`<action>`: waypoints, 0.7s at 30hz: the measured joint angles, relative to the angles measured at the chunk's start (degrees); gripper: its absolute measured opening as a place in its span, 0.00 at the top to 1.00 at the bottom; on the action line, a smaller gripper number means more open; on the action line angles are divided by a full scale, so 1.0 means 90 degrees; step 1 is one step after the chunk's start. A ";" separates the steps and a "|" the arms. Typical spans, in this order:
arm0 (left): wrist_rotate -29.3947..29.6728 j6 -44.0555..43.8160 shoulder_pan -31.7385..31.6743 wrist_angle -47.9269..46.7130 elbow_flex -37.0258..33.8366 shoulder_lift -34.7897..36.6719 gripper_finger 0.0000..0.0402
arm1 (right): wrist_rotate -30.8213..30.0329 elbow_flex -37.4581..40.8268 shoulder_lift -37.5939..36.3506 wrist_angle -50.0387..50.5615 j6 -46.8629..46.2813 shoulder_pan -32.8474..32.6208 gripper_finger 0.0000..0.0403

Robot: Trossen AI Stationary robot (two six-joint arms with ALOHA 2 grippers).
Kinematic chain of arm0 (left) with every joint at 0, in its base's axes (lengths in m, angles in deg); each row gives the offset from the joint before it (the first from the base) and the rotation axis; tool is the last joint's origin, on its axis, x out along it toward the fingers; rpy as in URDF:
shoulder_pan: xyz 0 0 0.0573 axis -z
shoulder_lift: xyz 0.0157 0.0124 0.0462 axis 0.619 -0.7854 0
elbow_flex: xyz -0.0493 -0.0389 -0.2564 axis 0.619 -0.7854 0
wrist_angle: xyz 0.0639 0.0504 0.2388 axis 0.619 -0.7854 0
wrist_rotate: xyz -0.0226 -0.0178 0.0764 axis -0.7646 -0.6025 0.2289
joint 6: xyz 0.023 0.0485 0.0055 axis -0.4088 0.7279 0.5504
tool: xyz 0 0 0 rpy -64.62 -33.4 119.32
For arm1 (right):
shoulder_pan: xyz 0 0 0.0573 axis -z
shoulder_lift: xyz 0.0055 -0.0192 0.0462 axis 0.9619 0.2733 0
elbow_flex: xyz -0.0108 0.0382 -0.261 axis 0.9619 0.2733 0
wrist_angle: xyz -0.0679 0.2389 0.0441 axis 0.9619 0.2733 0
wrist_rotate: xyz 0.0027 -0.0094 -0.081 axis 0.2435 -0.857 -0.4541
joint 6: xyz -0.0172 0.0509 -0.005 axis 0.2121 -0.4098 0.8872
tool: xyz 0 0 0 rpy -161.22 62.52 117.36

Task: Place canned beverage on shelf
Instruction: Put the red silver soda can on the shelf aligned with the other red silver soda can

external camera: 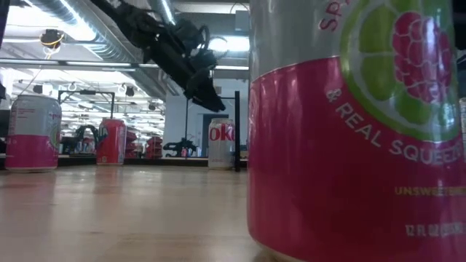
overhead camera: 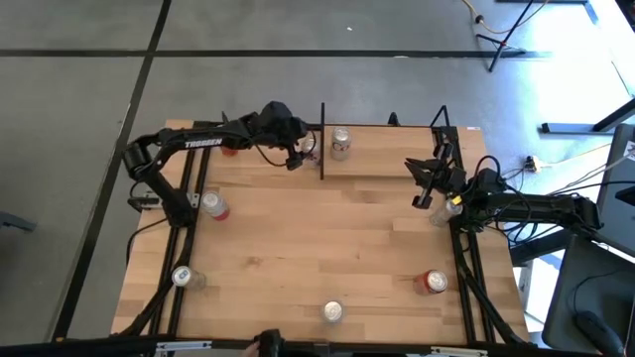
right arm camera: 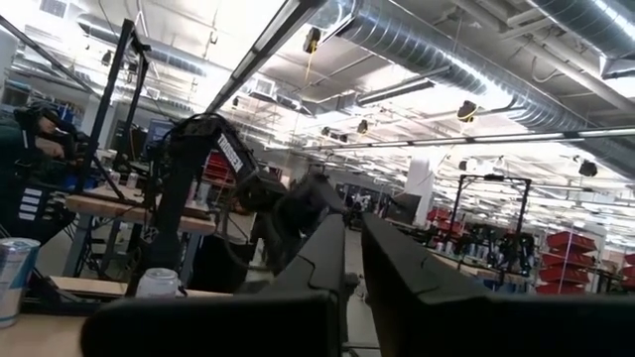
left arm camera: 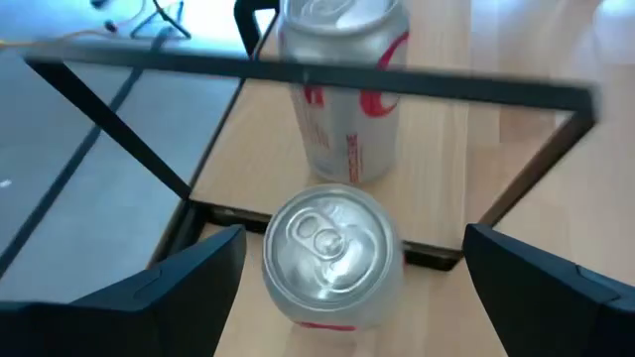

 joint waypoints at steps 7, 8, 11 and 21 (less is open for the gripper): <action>0.0006 0.0117 -0.0053 0.0410 0.0002 -0.0481 0.10 | -0.0010 0.0000 0.0000 0.0037 0.0002 0.0000 0.93; 0.0046 0.0119 -0.0053 0.0450 0.0002 -0.0517 0.10 | -0.0010 0.0000 0.0000 0.0051 0.0002 0.0000 0.93; 0.0062 0.0124 -0.0053 0.0475 0.0000 -0.0553 0.10 | -0.0010 0.0000 -0.0001 0.0055 0.0000 0.0000 0.93; -0.0100 0.0065 -0.0036 0.0489 0.0005 -0.0756 0.10 | -0.0010 0.0000 -0.0002 0.0067 0.0000 0.0000 0.93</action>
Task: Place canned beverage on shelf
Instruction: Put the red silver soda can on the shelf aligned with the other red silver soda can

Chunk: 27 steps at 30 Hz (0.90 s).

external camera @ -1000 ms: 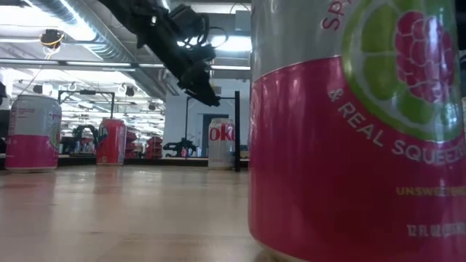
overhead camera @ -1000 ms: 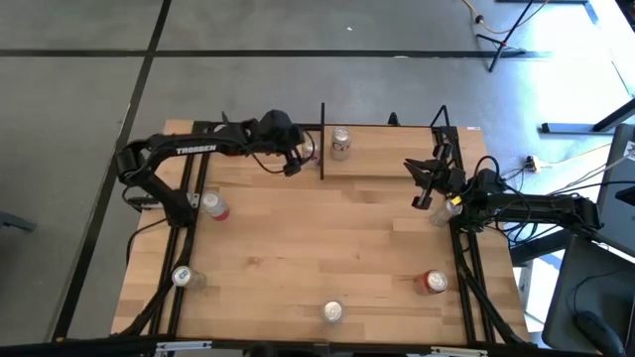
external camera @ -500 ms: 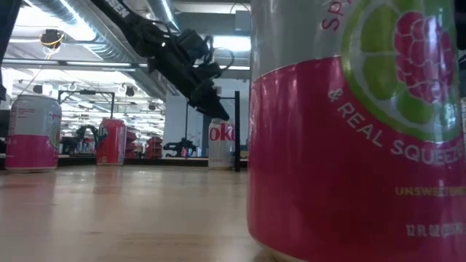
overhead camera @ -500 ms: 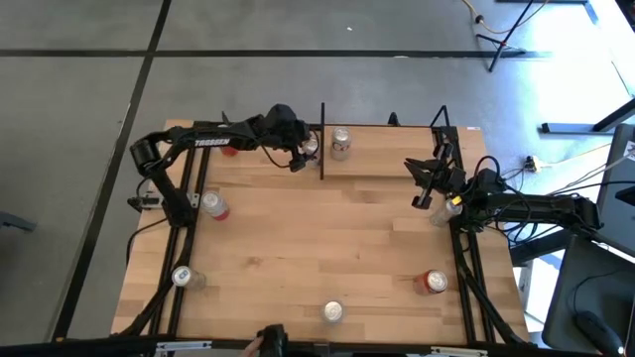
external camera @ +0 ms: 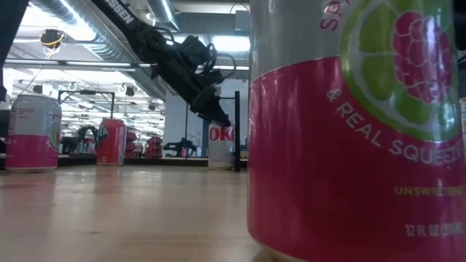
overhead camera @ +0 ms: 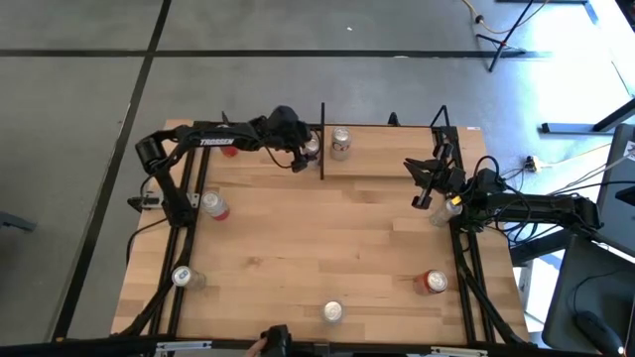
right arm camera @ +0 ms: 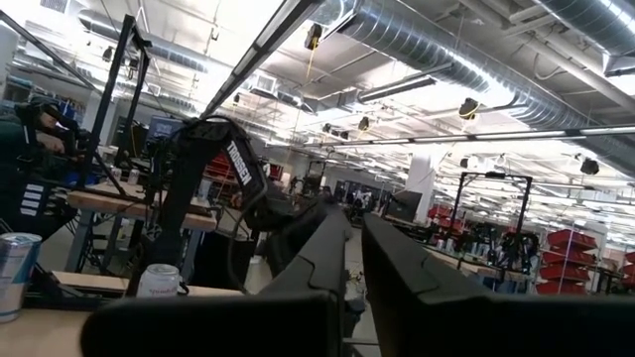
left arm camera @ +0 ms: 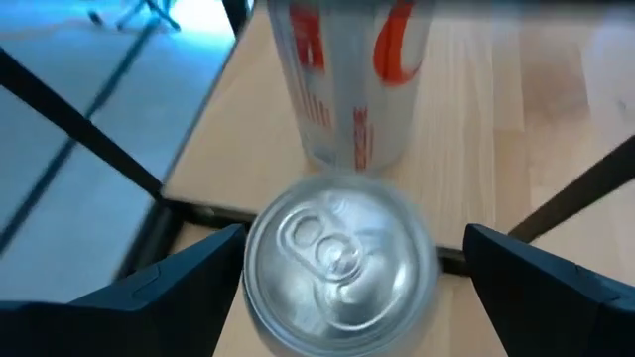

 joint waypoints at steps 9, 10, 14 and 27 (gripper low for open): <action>0.0275 -0.0248 0.0117 -0.0279 -0.0002 -0.0186 0.28 | 0.0000 0.0000 0.0002 0.0032 -0.0007 0.0000 0.93; 0.0276 -0.0257 0.0148 -0.0420 -0.0005 -0.0113 0.32 | 0.0000 0.0000 0.0002 0.0032 -0.0007 0.0000 0.93; 0.0401 -0.0314 0.0359 -0.1126 -0.0017 0.0350 0.38 | 0.0000 0.0000 0.0000 0.0069 -0.0011 0.0000 0.93; 0.1162 -0.1389 0.2066 -0.2527 -0.0012 0.2058 0.37 | -0.0002 0.0000 0.0016 0.0087 -0.0019 0.0000 0.93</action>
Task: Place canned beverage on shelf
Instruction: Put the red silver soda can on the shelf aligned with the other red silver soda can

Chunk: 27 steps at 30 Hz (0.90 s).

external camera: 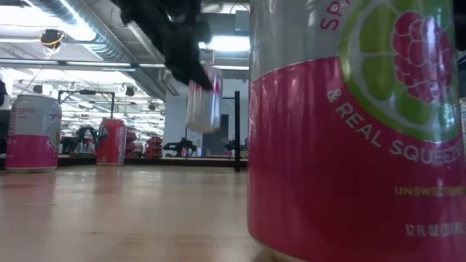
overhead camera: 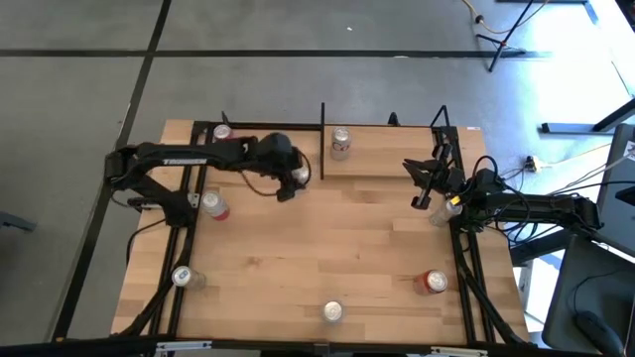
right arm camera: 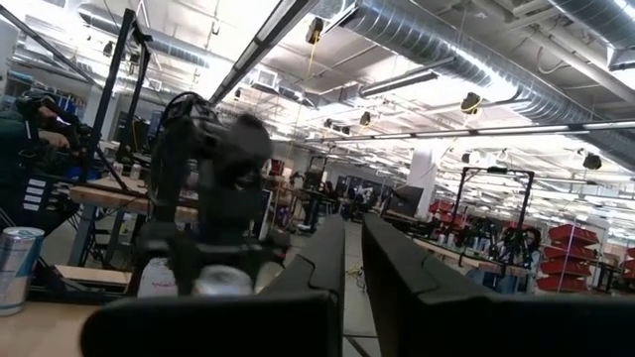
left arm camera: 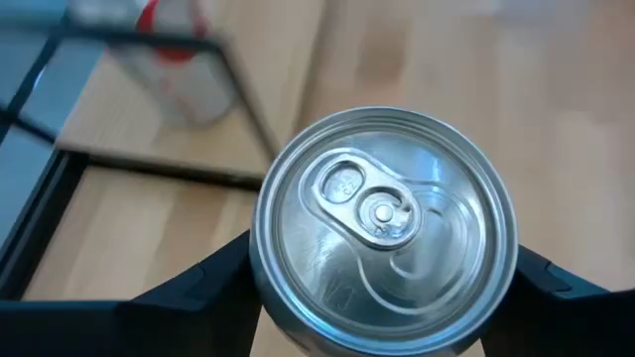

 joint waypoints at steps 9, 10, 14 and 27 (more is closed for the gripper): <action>0.0385 -0.0308 0.0997 0.0471 0.0152 0.0414 0.35 | 0.0002 -0.0002 0.0112 -0.0076 -0.0003 0.0000 0.93; 0.0418 -0.0306 0.1071 0.0599 0.0218 0.0382 0.35 | 0.0002 -0.0002 0.0117 -0.0072 -0.0008 0.0000 0.93; 0.0523 -0.0338 0.1280 0.0761 0.0501 0.0232 0.35 | 0.0002 -0.0002 0.0169 -0.0083 -0.0024 0.0000 0.93; 0.0679 0.0004 0.0965 0.0027 0.3153 -0.1857 0.35 | -0.0003 -0.0002 0.0239 -0.0077 -0.0027 0.0000 0.93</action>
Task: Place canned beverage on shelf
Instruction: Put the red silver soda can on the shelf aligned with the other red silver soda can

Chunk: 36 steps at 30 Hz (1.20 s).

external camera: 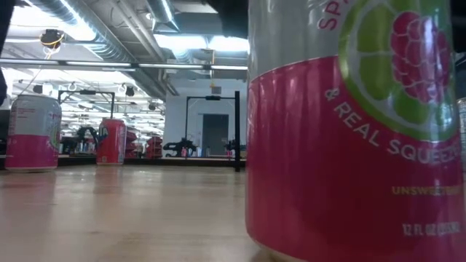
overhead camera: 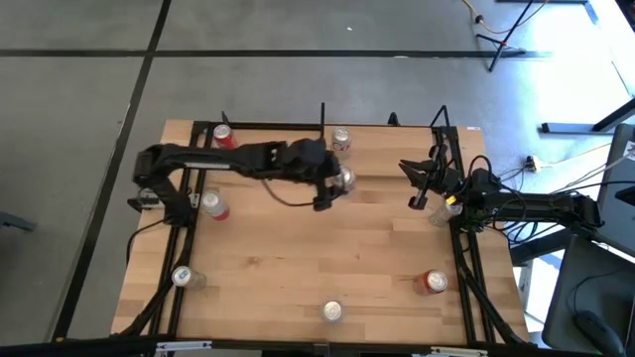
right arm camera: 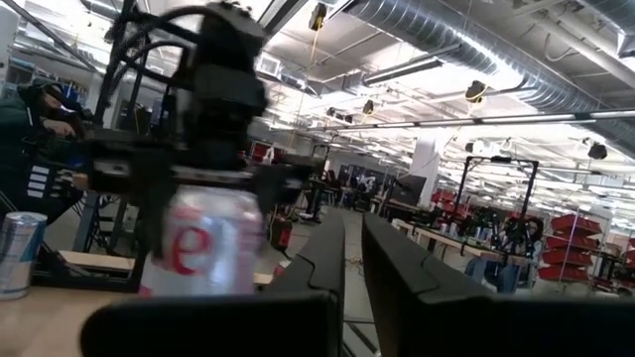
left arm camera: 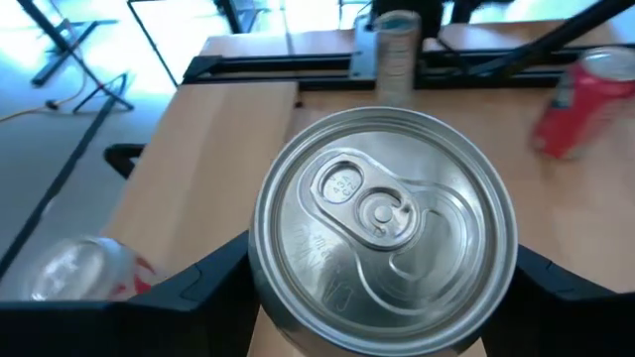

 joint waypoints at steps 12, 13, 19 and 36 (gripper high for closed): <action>-0.0021 0.0160 -0.1004 -0.0134 0.0616 -0.0977 0.35 | 0.0000 0.0000 -0.0001 0.0016 0.0000 0.0000 0.93; -0.0039 0.0186 -0.1066 -0.0128 0.0619 -0.1021 0.35 | 0.0002 0.0000 0.0000 0.0011 0.0000 -0.0001 0.93; -0.0081 0.0257 -0.1294 0.0068 0.0621 -0.1236 0.35 | 0.0000 0.0000 0.0000 -0.0034 0.0000 0.0000 0.93; -0.0293 0.0472 -0.1564 0.0215 0.0602 -0.1880 0.35 | -0.0163 0.0000 -0.0001 -0.0027 0.0024 0.0000 0.93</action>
